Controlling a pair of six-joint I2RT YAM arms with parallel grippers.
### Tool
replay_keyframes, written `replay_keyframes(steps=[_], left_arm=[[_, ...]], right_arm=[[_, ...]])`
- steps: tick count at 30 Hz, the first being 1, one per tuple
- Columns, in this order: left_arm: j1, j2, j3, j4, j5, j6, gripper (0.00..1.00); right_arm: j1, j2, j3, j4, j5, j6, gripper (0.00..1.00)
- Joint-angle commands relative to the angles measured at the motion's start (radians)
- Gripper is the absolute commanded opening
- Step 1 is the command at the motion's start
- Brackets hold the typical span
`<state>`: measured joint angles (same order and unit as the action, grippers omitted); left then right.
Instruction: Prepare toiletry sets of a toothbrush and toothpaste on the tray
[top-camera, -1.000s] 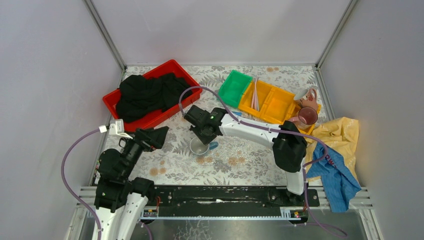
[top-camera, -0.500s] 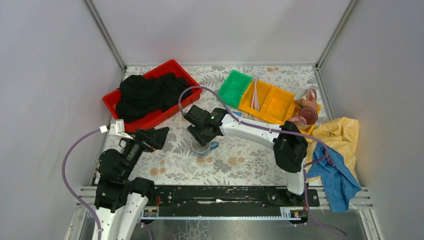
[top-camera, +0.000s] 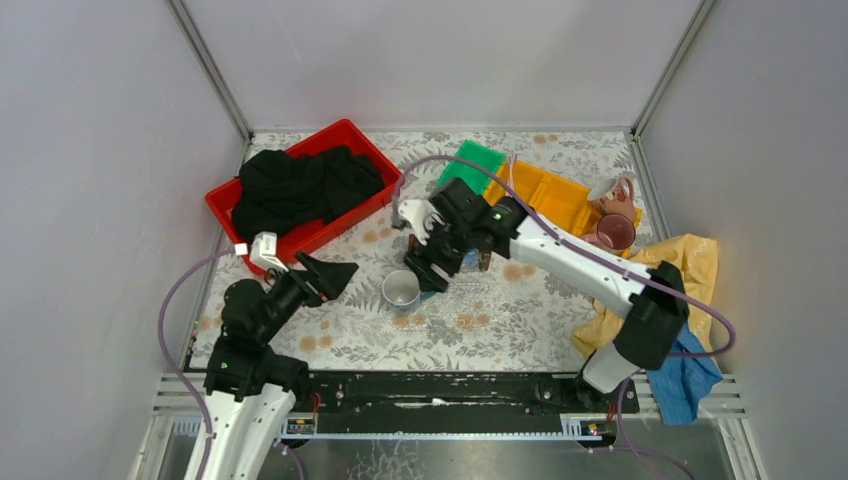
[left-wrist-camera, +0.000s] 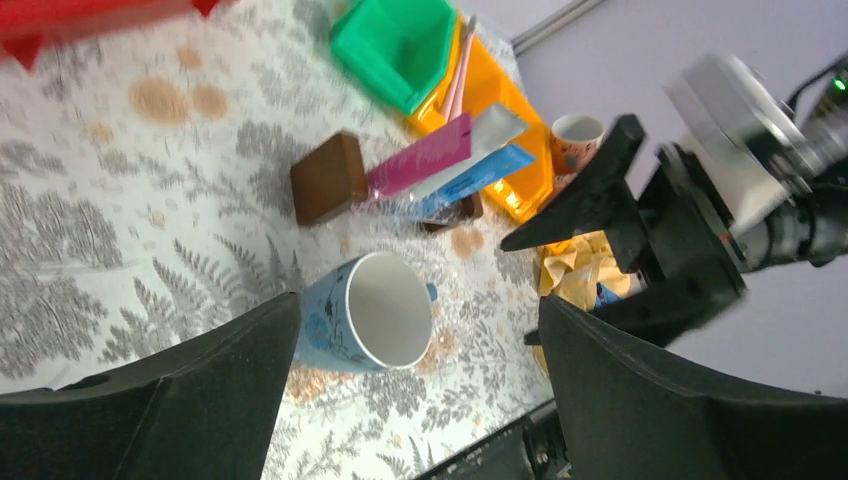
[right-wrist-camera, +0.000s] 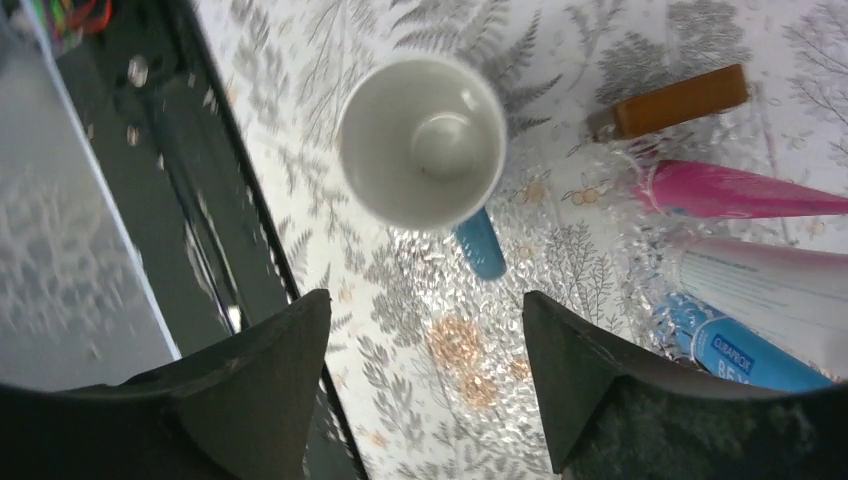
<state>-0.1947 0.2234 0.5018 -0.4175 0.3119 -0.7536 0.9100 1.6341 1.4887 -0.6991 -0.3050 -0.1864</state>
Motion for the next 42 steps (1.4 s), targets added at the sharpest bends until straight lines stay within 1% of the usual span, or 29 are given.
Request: replay_keyframes(steps=[1, 3, 5, 8, 11, 16, 24, 28, 34, 42], left_arm=[[0.005, 0.076, -0.043, 0.038, 0.069, -0.089, 0.93], [0.005, 0.119, -0.056, 0.046, 0.08, -0.102, 0.91], [0.004, 0.162, -0.073, 0.061, 0.083, -0.113, 0.89], [0.005, 0.198, -0.106, 0.096, 0.094, -0.131, 0.84], [0.005, 0.218, -0.147, 0.135, 0.107, -0.153, 0.78], [0.004, 0.237, -0.184, 0.164, 0.114, -0.169, 0.75], [-0.002, 0.268, -0.192, 0.183, 0.129, -0.172, 0.74], [-0.004, 0.291, -0.206, 0.219, 0.153, -0.183, 0.74], [-0.02, 0.312, -0.214, 0.247, 0.164, -0.196, 0.74], [-0.06, 0.339, -0.22, 0.279, 0.158, -0.209, 0.73]], right_arm=[[-0.023, -0.106, -0.169, 0.0, -0.296, -0.419, 0.79], [-0.024, -0.17, -0.285, 0.09, -0.312, -0.545, 0.83], [-0.024, -0.187, -0.336, 0.109, -0.324, -0.655, 0.86], [-0.023, -0.159, -0.344, 0.161, -0.286, -0.682, 0.88], [-0.023, -0.139, -0.335, 0.218, -0.253, -0.666, 0.89], [-0.023, -0.086, -0.322, 0.248, -0.222, -0.663, 0.89], [-0.025, -0.013, -0.321, 0.28, -0.181, -0.635, 0.88], [-0.025, -0.013, -0.327, 0.267, -0.204, -0.627, 0.88], [-0.024, -0.027, -0.335, 0.21, -0.291, -0.607, 0.83], [-0.024, -0.042, -0.351, 0.201, -0.296, -0.574, 0.74]])
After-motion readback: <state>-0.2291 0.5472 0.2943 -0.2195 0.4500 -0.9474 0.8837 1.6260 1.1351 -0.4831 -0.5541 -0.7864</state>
